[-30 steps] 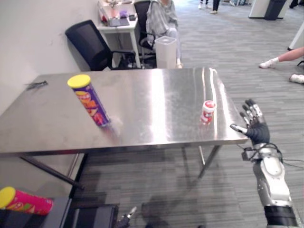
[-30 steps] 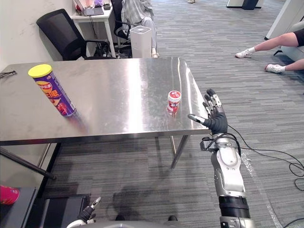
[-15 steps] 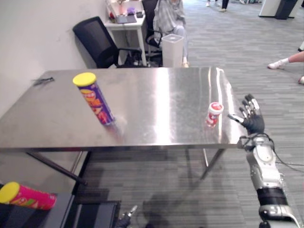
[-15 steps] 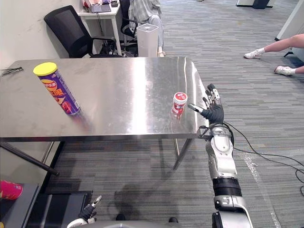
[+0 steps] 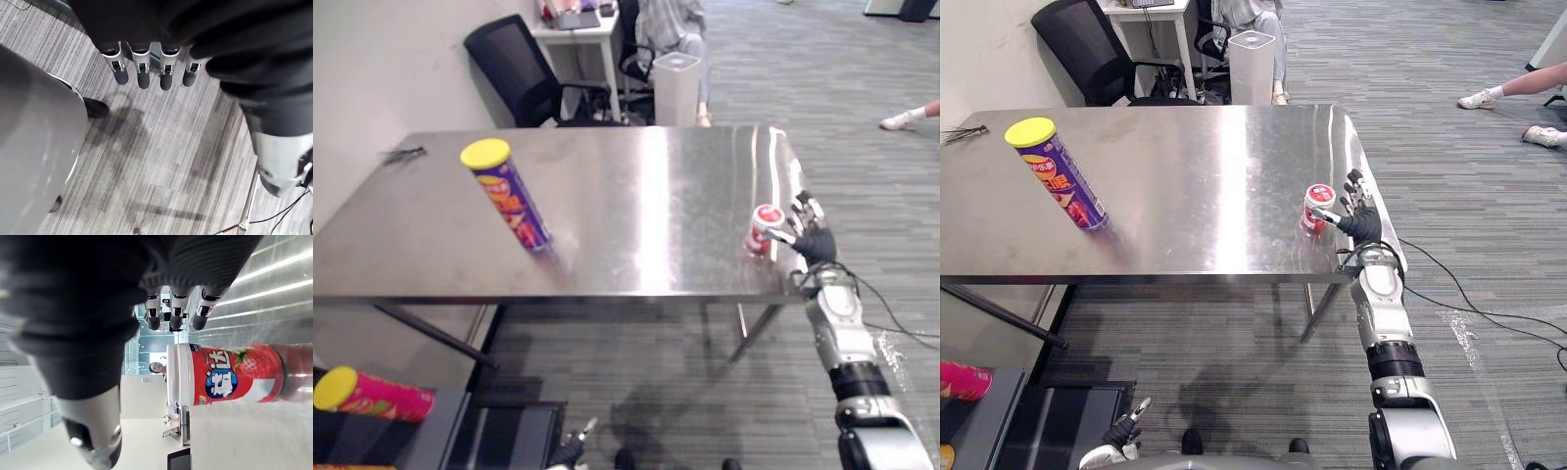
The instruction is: Put the gum and the chips on the shelf.
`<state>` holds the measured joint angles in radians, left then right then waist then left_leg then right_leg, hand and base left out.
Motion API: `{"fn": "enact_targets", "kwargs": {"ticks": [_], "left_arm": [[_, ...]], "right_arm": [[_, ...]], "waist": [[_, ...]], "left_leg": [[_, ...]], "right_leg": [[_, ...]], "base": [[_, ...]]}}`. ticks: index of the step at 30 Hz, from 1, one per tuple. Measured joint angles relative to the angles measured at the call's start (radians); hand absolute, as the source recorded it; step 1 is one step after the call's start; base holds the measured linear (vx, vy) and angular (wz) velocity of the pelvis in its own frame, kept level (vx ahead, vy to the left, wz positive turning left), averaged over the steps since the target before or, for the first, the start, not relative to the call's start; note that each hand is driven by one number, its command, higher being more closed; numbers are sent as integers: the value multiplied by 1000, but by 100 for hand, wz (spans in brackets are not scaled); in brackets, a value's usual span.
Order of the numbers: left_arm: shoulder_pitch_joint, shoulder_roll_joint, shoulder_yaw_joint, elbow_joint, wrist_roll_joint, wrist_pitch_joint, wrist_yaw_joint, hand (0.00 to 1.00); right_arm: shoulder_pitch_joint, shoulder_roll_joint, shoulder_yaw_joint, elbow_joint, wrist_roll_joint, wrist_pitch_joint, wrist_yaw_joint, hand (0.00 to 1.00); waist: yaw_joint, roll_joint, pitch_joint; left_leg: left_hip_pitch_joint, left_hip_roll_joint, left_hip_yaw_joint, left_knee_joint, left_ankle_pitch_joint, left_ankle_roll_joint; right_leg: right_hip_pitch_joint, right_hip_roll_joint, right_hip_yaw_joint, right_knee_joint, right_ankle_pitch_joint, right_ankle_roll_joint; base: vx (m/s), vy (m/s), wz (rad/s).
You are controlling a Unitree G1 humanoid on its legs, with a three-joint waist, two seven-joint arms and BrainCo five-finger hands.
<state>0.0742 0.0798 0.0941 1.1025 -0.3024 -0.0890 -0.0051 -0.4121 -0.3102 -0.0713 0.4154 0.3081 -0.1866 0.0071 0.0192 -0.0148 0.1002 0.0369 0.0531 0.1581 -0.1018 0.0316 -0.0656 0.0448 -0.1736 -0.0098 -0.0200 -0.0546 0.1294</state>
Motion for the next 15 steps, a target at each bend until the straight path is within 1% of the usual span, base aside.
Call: {"fn": "enact_targets", "kwargs": {"ticks": [4,8,15], "left_arm": [[-3,0,-15,-8,0,0,0,0],[-3,0,-17,-9,0,-6,1,0],[-3,0,-18,-19,0,-11,1,0]], "right_arm": [[-2,28,1,34,9,1,-2,0],[-3,50,1,43,9,1,-4,0],[-30,53,0,72,8,1,-10,0]], "waist": [[11,-2,5],[11,-1,9],[11,1,19]], "left_leg": [[0,0,-1,-1,0,0],[0,-1,-4,-1,0,0],[2,-1,-6,-1,-1,-1]], "right_leg": [[1,-1,-2,0,0,0],[5,-2,-6,-3,0,0],[13,-1,-9,-11,0,0]], "base": [[-5,-3,1],[-5,-3,1],[0,-3,1]]}}
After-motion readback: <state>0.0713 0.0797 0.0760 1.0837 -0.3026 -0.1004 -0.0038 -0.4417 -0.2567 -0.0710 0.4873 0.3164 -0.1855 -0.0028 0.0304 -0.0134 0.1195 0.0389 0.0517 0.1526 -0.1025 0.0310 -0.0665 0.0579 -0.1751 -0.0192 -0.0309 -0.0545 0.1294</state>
